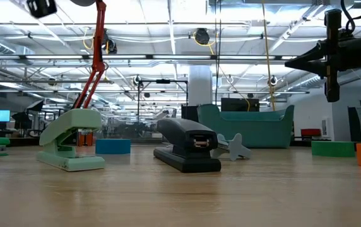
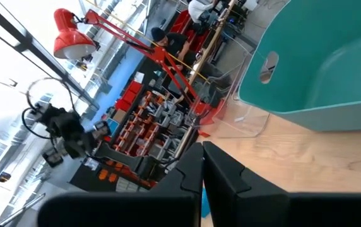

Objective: Pick and place Stapler, Stapler remover, tape
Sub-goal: Put the top green stapler into the green bin

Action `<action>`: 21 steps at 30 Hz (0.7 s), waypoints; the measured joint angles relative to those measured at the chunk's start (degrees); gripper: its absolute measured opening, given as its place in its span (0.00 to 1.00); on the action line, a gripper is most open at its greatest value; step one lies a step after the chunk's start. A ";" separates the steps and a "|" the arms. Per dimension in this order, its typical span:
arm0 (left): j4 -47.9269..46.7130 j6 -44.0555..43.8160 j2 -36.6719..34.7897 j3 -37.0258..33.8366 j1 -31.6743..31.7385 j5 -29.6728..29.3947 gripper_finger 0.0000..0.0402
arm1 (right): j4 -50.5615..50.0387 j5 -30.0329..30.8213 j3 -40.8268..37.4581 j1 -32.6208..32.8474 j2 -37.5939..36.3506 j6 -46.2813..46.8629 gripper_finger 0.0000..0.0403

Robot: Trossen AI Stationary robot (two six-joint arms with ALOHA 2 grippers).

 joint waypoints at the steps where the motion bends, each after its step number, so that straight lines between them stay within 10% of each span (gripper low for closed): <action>1: -1.98 0.09 0.65 -0.49 -0.64 1.38 0.08 | 0.00 0.02 0.00 0.00 0.00 -0.12 0.01; 12: -10.11 -12.67 0.49 -16.86 -16.08 -4.02 0.08 | -1.44 -0.01 0.00 0.00 0.02 -1.35 0.01; 21: 18.76 -37.92 -7.70 -37.49 -32.76 -13.32 0.08 | -1.88 -0.02 0.00 0.00 0.07 -1.53 0.01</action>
